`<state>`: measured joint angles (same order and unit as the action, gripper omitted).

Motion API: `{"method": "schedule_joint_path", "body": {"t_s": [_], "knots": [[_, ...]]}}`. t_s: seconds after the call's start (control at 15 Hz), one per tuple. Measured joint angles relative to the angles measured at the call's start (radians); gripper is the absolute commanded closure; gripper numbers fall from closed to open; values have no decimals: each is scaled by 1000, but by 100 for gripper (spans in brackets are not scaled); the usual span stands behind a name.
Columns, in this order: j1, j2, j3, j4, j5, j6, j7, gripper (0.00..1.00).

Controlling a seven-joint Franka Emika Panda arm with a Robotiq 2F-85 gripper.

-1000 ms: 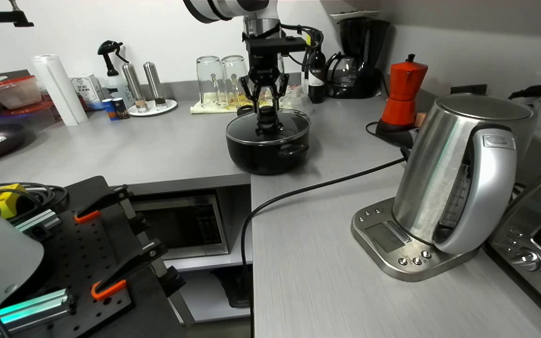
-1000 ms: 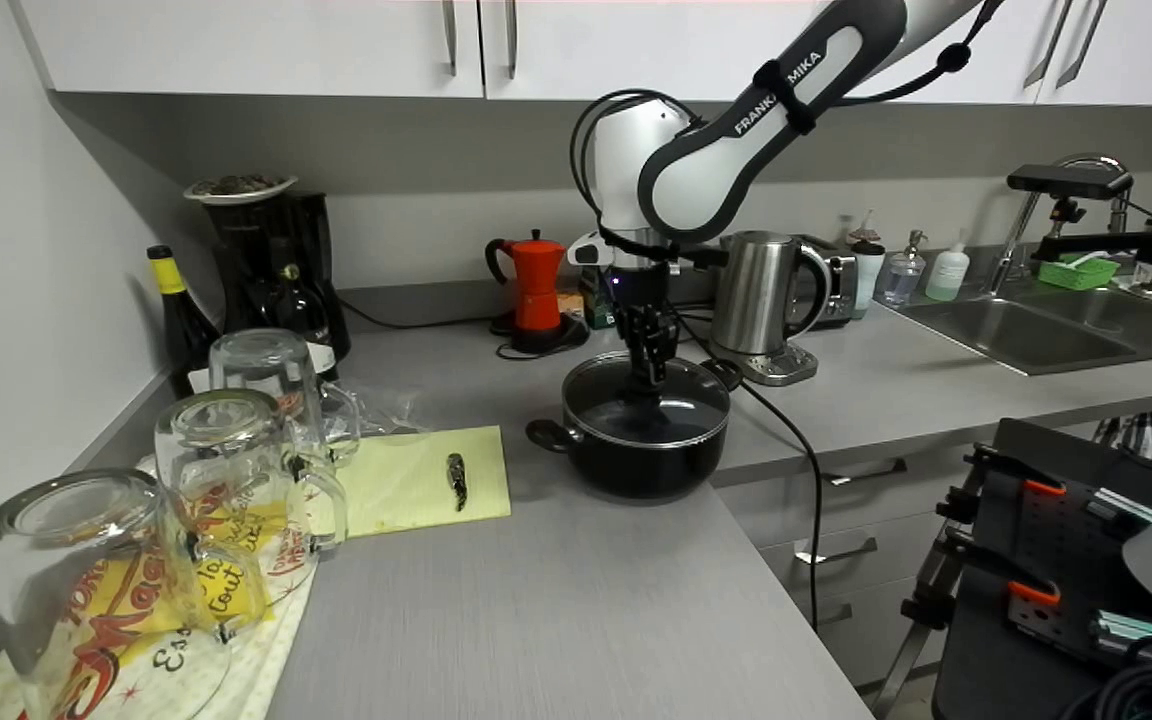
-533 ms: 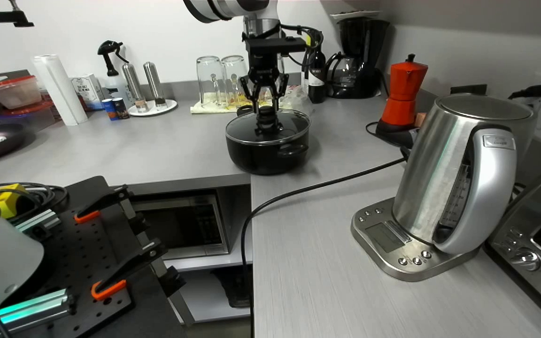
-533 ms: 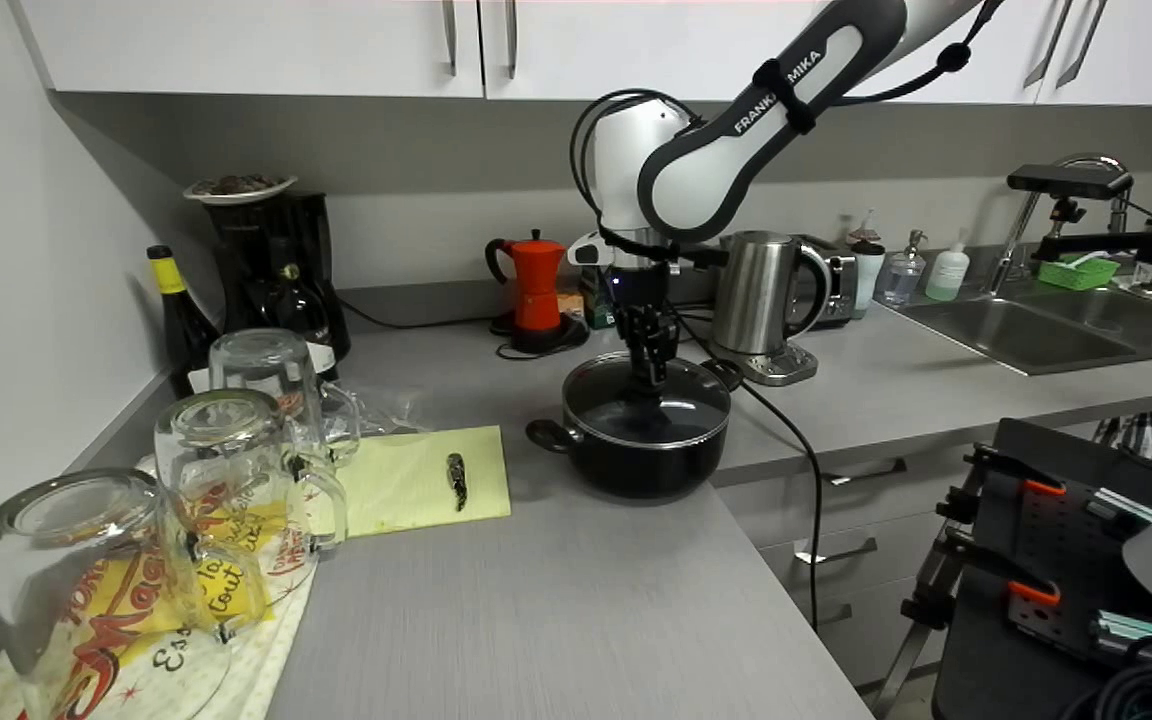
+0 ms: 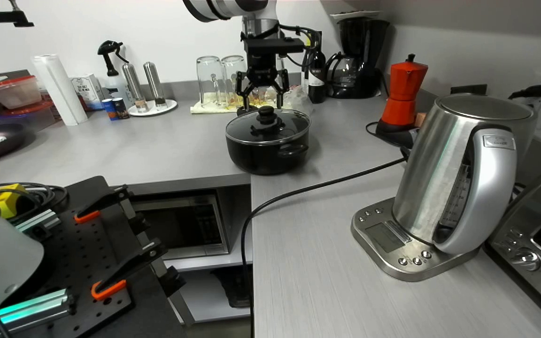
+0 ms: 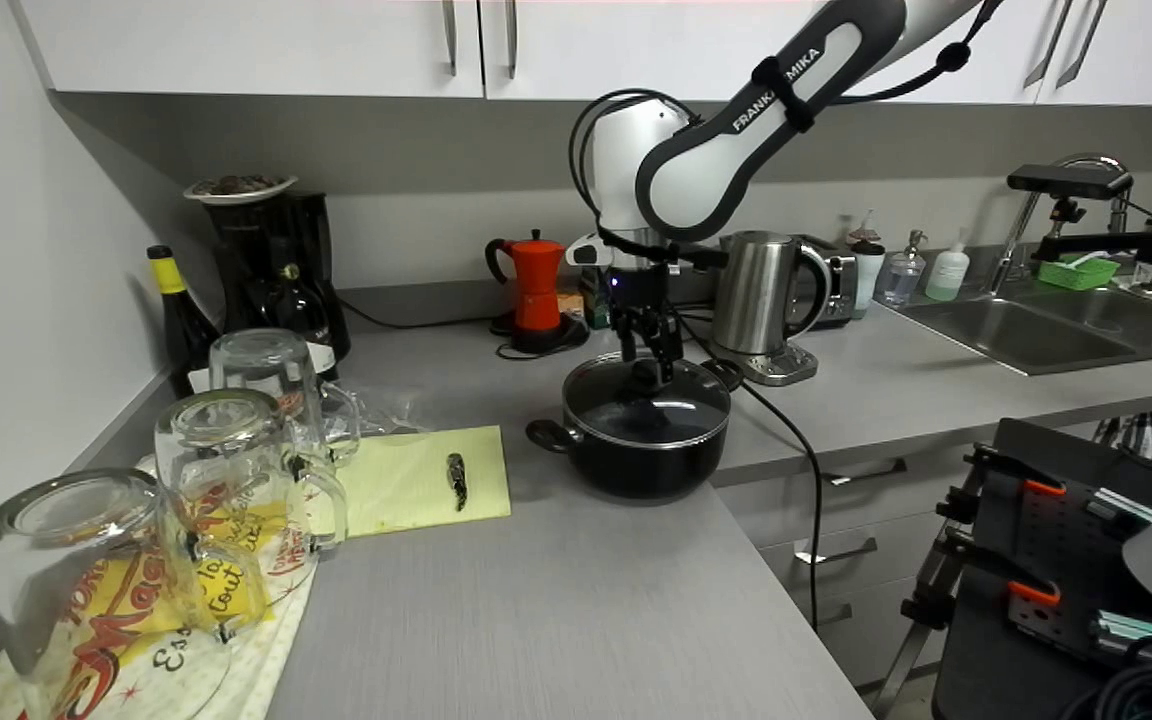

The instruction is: Put the lid on the pan

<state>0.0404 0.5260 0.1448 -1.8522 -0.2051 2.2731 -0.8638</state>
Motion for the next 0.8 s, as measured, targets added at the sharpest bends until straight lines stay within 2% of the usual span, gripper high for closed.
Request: {"method": "schedule_joint_path", "body": {"t_s": [0.27,0.33,0.4,0.8], "knots": [[-4,0,0,0,8,-2,0,0],[-4,0,0,0,8,-3,0,25],[-5,0,0,-1,9,-5,0,26],[-5,1,0,1,8,-7,0,73]]}}
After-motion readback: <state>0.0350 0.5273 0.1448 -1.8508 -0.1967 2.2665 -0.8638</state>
